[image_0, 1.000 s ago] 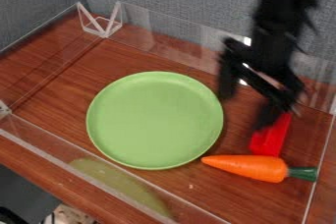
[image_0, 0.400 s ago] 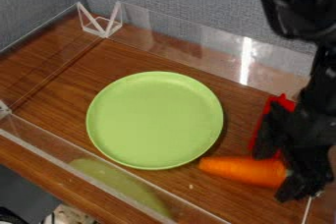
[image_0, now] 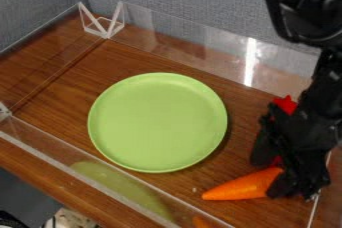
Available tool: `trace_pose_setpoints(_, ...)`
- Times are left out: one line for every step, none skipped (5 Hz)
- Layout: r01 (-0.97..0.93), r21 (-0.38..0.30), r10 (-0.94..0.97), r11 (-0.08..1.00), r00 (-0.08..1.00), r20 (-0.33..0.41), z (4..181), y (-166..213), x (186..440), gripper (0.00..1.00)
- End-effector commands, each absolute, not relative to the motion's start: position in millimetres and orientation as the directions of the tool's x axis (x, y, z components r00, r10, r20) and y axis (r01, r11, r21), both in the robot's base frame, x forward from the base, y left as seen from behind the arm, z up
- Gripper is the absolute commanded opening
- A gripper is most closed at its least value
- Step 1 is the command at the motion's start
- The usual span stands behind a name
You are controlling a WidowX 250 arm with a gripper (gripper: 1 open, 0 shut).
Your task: Put the carrot on the left side
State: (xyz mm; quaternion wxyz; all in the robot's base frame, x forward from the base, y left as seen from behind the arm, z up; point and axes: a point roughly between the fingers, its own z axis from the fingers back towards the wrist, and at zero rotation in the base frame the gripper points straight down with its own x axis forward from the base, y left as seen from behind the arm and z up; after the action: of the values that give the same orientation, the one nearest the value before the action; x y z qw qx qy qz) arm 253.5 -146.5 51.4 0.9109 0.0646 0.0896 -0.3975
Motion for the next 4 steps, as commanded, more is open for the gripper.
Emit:
trace_pose_setpoints(0.741, 0.107, -0.723, 0.662, 0.67, -0.169, 79.8, -143.7, 263.1, 0.0)
trace_pose_setpoints(0.74, 0.137, -0.721, 0.658, 0.672, -0.168, 83.5, -140.9, 260.6, 0.0)
trace_pose_setpoints(0.745, 0.142, -0.73, 0.652, 0.667, -0.15, 72.6, -142.2, 256.3, 1.0)
trace_pose_setpoints(0.74, 0.166, -0.726, 0.652, 0.672, -0.145, 69.2, -146.7, 252.0, 0.0)
